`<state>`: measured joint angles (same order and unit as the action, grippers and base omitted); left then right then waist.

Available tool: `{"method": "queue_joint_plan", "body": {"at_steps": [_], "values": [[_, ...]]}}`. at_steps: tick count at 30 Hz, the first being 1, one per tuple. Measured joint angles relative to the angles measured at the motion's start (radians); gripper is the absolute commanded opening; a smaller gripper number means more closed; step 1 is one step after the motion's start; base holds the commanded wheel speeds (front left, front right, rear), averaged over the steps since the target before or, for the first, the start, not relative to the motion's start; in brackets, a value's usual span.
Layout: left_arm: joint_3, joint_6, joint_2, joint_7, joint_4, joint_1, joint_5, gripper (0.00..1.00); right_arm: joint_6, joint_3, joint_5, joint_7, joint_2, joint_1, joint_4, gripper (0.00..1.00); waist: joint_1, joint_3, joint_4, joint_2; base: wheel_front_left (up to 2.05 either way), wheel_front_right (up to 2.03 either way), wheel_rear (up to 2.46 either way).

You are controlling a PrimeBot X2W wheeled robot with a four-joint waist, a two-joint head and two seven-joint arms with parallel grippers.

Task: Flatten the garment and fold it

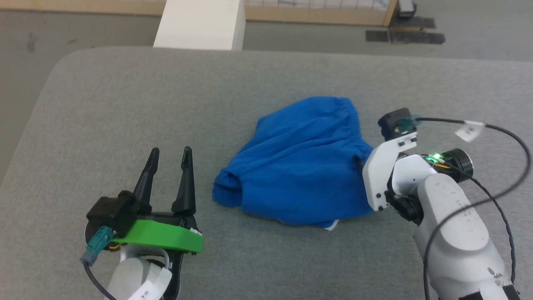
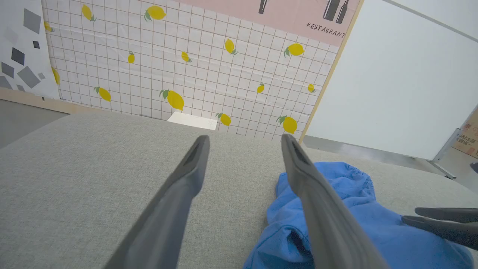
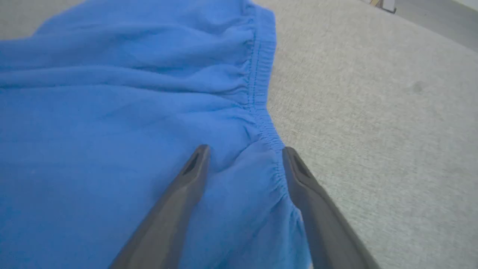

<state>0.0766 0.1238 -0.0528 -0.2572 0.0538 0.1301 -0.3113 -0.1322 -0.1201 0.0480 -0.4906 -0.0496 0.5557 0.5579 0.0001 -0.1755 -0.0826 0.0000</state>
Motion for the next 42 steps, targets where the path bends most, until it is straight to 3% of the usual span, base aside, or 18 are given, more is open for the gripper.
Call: {"method": "queue_joint_plan", "body": {"at_steps": [7, 8, 9, 10, 13, 19, 22, 29, 34, 35, 36, 37, 40, 42], "values": [[0.005, 0.000, 0.000, 0.000, 0.000, 0.016, -0.021, 1.00, 0.000, 0.020, -0.051, -0.254, 0.001, 0.049, 0.068, 1.00, 0.0000, -0.050, -0.039, 0.0000, 0.00, 0.00, 0.00], [0.005, 0.000, 0.000, 0.000, 0.000, 0.016, -0.022, 1.00, 0.000, 0.023, -0.051, -0.286, 0.002, 0.057, 0.067, 0.93, 0.0000, -0.055, -0.044, 0.0000, 0.00, 0.00, 0.00], [0.006, 0.000, 0.000, 0.000, 0.000, 0.016, -0.022, 1.00, 0.000, 0.026, -0.051, -0.313, 0.001, 0.061, 0.065, 0.41, 0.0000, -0.058, -0.048, 0.0000, 0.00, 0.00, 0.00], [0.006, 0.000, 0.000, 0.000, 0.000, 0.016, -0.022, 1.00, 0.000, 0.026, -0.050, -0.327, 0.001, 0.062, 0.059, 0.00, 0.0000, -0.060, -0.050, 0.0000, 0.00, 0.00, 0.00], [0.005, 0.000, 0.000, 0.000, 0.001, 0.016, -0.021, 1.00, 0.000, 0.050, -0.054, -0.302, -0.001, 0.052, 0.023, 0.00, 0.0000, -0.059, -0.051, 0.0000, 0.00, 0.00, 0.00], [-0.001, 0.000, 0.000, 0.000, 0.007, 0.011, -0.015, 1.00, 0.000, 0.185, -0.096, -0.061, -0.005, -0.079, -0.137, 0.00, 0.0000, -0.021, -0.038, 0.0000, 0.00, 0.00, 0.00], [0.000, 0.000, 0.000, 0.000, 0.014, -0.005, -0.012, 1.00, 0.000, 0.249, -0.111, -0.001, -0.003, -0.163, -0.233, 0.00, 0.0000, 0.006, -0.026, 0.0000, 0.00, 0.00, 0.00], [0.007, 0.000, 0.000, 0.000, 0.026, -0.033, 0.004, 1.00, 0.000, 0.430, -0.111, -0.003, -0.001, -0.396, -0.427, 0.00, -0.0001, 0.067, 0.010, 0.0000, 0.00, 0.00, 0.00], [0.011, 0.000, 0.000, 0.000, 0.029, -0.038, 0.004, 1.00, 0.000, 0.497, -0.056, -0.099, -0.001, -0.528, -0.449, 0.00, -0.0001, 0.088, 0.039, 0.0000, 0.00, 0.00, 0.00], [0.012, 0.000, 0.000, 0.000, 0.029, -0.038, 0.004, 1.00, 0.000, 0.498, -0.041, -0.118, -0.001, -0.550, -0.444, 0.16, -0.0001, 0.089, 0.044, 0.0001, 0.00, 0.00, 0.00], [0.013, 0.000, 0.000, 0.000, 0.030, -0.038, 0.004, 1.00, 0.000, 0.497, -0.025, -0.127, -0.001, -0.567, -0.440, 0.52, -0.0001, 0.089, 0.050, 0.0000, 0.00, 0.00, 0.00], [0.013, 0.000, 0.000, 0.000, 0.030, -0.038, 0.004, 1.00, 0.000, 0.496, -0.014, -0.128, -0.001, -0.577, -0.439, 1.00, -0.0001, 0.089, 0.053, 0.0001, 0.00, 0.00, 0.00], [0.014, 0.000, 0.000, 0.000, 0.031, -0.038, 0.004, 1.00, 0.000, 0.493, 0.031, -0.101, -0.001, -0.582, -0.444, 1.00, -0.0001, 0.086, 0.063, 0.0000, 0.00, 0.00, 0.00], [0.015, 0.000, 0.000, 0.000, 0.035, -0.038, 0.005, 1.00, 0.000, 0.490, 0.058, -0.014, -0.001, -0.582, -0.463, 1.00, -0.0001, 0.085, 0.067, 0.0000, 0.00, 0.00, 0.00]]}}
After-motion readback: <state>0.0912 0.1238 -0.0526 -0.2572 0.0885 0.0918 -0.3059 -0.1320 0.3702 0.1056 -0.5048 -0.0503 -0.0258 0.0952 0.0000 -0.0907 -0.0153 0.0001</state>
